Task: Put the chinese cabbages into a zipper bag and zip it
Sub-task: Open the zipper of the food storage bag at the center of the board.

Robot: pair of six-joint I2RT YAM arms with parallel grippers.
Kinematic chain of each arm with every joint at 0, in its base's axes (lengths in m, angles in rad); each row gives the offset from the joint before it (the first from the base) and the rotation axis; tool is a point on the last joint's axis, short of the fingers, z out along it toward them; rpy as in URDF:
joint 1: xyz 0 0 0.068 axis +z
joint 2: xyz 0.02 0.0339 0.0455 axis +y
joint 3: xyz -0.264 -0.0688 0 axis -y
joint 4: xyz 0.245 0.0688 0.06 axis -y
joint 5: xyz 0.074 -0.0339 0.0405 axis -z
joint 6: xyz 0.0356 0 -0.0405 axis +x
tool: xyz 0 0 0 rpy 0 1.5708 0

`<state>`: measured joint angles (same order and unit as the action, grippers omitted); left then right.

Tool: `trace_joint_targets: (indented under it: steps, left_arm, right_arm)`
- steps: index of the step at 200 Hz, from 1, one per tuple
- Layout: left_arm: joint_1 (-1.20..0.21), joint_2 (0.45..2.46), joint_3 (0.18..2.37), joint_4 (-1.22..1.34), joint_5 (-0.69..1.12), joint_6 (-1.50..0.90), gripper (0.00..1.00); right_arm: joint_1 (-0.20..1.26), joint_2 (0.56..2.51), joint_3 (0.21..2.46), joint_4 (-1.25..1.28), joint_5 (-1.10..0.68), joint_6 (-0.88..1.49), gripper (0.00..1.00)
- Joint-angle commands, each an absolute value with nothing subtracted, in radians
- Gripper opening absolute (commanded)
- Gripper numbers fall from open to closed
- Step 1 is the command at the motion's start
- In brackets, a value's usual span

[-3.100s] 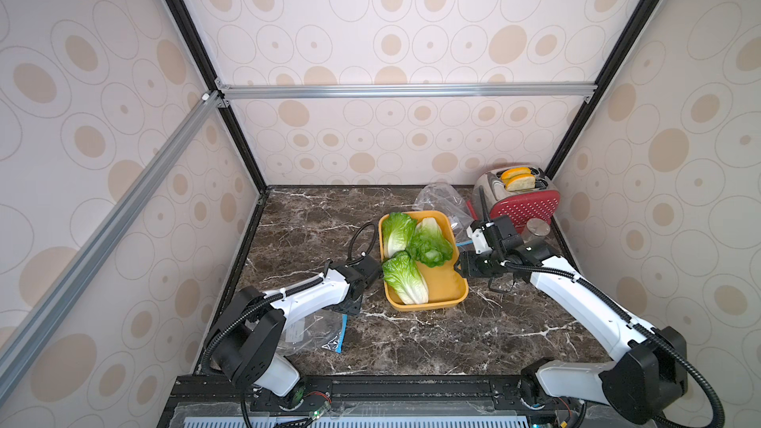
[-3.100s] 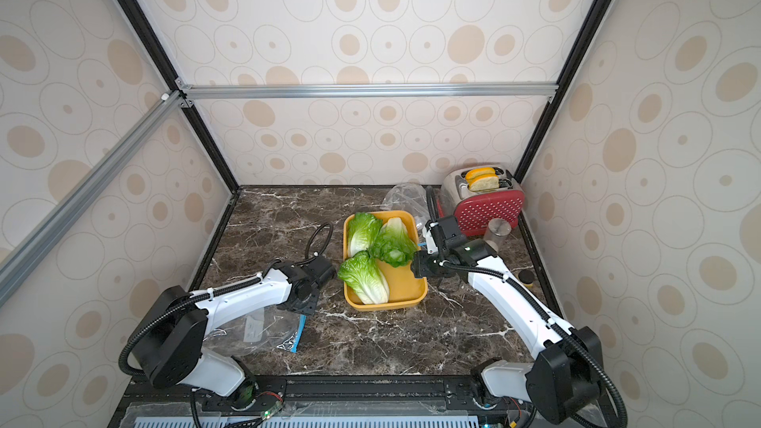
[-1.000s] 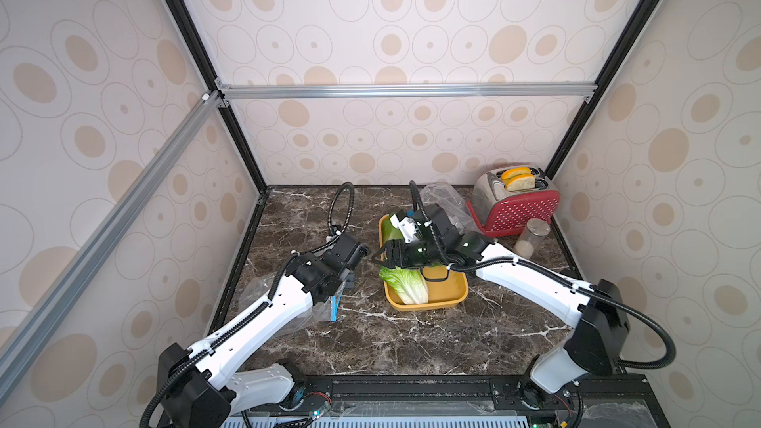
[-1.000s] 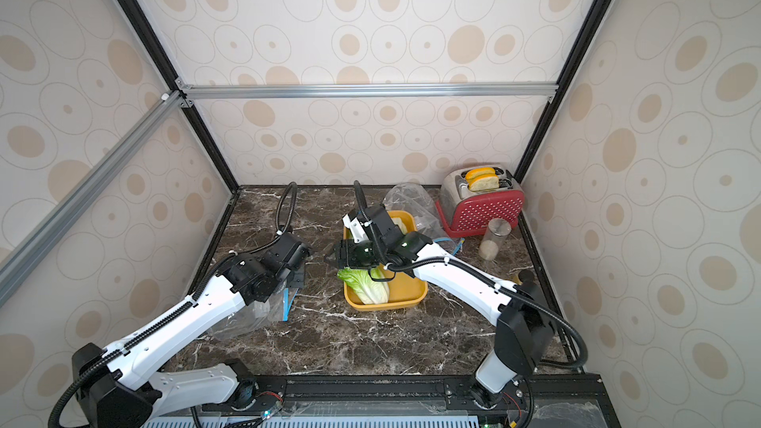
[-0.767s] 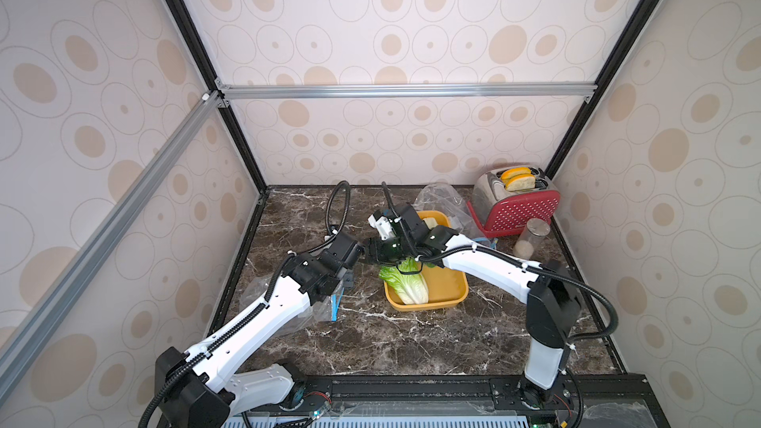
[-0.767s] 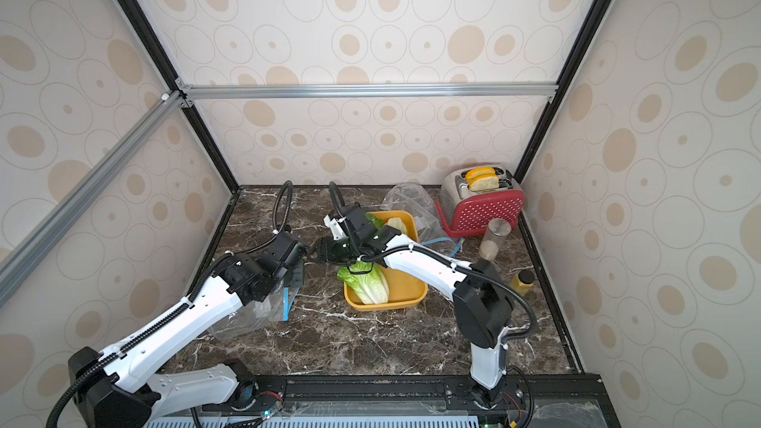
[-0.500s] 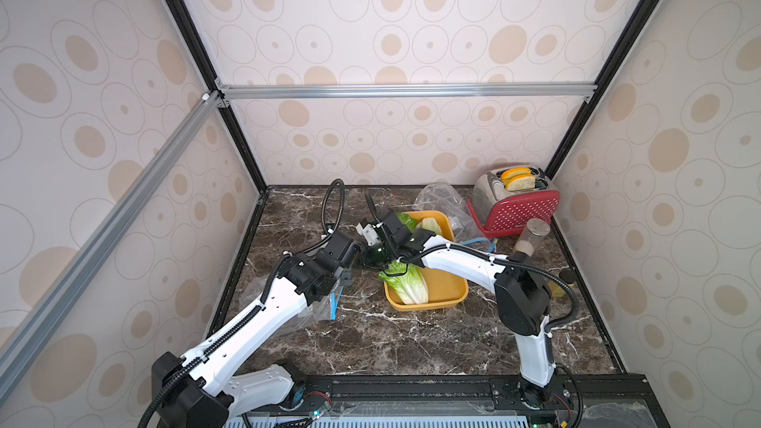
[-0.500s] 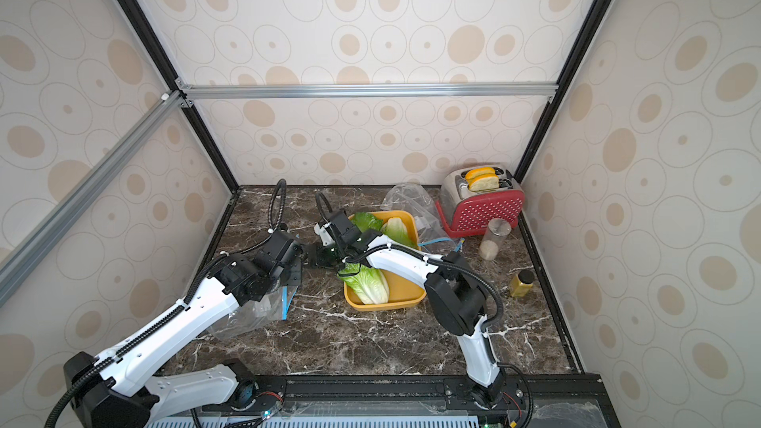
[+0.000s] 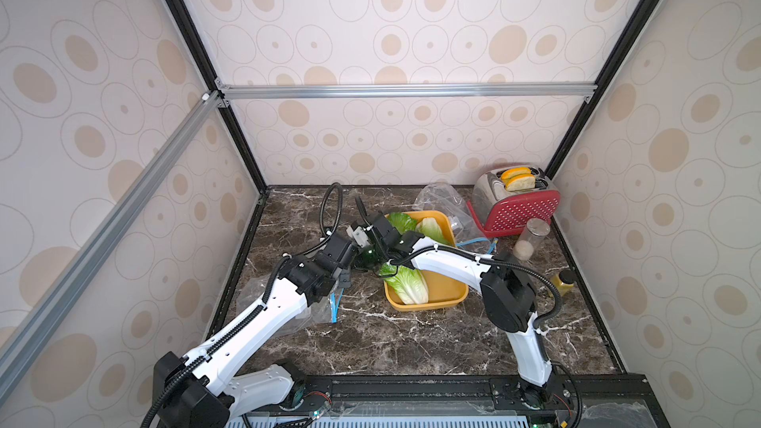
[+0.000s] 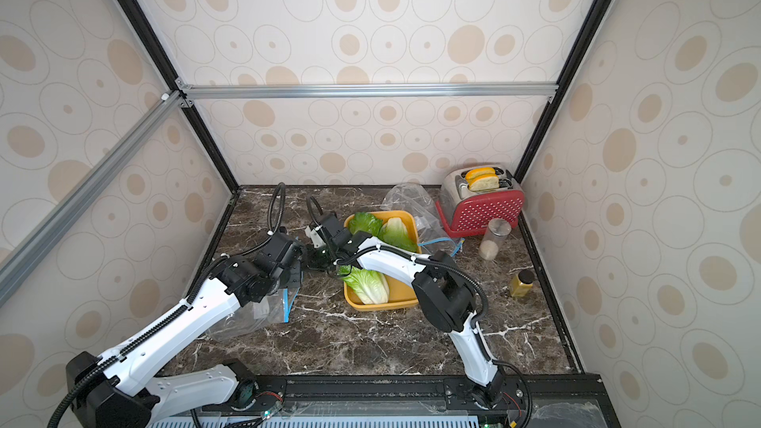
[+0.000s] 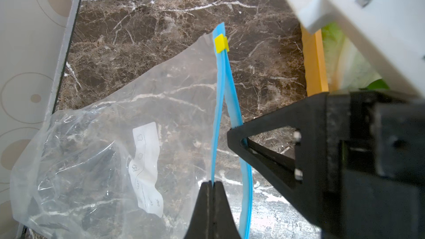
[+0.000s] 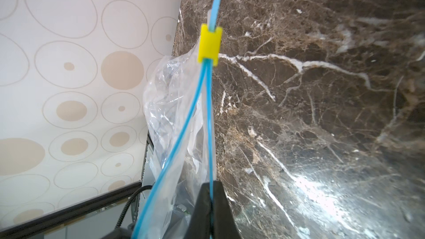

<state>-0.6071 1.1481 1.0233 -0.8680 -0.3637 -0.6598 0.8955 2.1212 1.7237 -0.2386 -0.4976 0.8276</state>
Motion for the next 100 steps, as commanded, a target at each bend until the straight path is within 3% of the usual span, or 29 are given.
trace_joint_targets:
  steps: [1,26,55,100]
  left_arm:
    - [-0.601,1.128,1.019,-0.895,-0.345,-0.677,0.07]
    - [-0.600,1.131,1.010,-0.899,-0.320,-0.674,0.26]
    - [-0.600,1.147,1.017,-0.881,-0.301,-0.667,0.39]
    - [-0.600,1.178,1.033,-0.846,-0.275,-0.660,0.42]
  right_arm:
    - [0.897,2.095,1.739,-0.233,-0.478,0.833,0.00]
    - [0.896,2.063,1.724,-0.238,-0.448,0.828,0.00]
    - [0.897,2.045,1.720,-0.240,-0.439,0.828,0.00]
    - [0.894,2.015,1.713,-0.259,-0.420,0.814,0.00]
